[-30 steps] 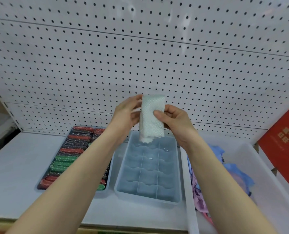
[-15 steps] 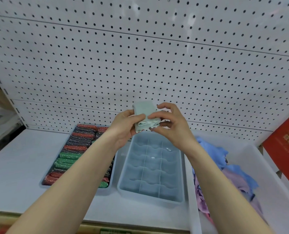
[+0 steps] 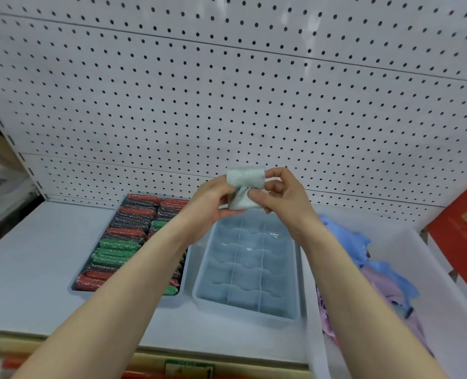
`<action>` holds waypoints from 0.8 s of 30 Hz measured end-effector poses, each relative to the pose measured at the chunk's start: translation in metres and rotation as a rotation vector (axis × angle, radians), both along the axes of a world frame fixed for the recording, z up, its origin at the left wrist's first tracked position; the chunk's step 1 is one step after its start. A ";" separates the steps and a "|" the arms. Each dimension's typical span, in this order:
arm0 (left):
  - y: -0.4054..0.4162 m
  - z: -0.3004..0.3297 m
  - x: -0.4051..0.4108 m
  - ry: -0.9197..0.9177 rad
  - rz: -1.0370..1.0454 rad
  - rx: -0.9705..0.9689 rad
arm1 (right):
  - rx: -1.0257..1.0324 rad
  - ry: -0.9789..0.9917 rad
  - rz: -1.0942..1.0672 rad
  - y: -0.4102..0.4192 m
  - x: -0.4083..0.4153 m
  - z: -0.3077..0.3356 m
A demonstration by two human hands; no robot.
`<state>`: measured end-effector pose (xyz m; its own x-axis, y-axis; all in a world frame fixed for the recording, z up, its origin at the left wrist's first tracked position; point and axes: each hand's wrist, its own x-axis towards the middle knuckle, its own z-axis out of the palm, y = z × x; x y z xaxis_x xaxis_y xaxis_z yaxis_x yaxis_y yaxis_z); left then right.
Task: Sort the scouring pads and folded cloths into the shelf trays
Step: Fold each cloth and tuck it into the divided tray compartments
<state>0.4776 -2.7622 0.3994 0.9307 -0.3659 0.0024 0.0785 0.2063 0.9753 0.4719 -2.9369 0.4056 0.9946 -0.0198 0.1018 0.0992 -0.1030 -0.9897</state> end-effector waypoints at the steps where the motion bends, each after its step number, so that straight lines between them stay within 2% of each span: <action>1: 0.001 -0.001 -0.002 -0.042 -0.023 0.039 | -0.009 0.011 -0.001 0.000 0.000 -0.001; 4: 0.002 -0.008 -0.005 -0.162 0.093 0.139 | 0.011 0.077 0.042 -0.001 -0.001 -0.004; 9: 0.009 -0.017 -0.006 -0.127 0.142 0.130 | 0.130 0.152 0.262 -0.006 -0.002 -0.013; 14: 0.015 -0.024 -0.006 -0.124 0.174 0.110 | 0.163 0.137 0.227 0.005 0.001 -0.023; 17: 0.019 -0.032 -0.002 -0.027 0.220 0.078 | 0.188 0.161 0.222 0.009 0.003 -0.029; 21: 0.029 -0.043 0.004 0.007 0.209 0.067 | 0.251 0.359 0.167 0.014 0.008 -0.040; 24: 0.033 -0.058 0.013 -0.026 0.195 0.185 | 0.120 0.445 0.137 0.028 0.009 -0.061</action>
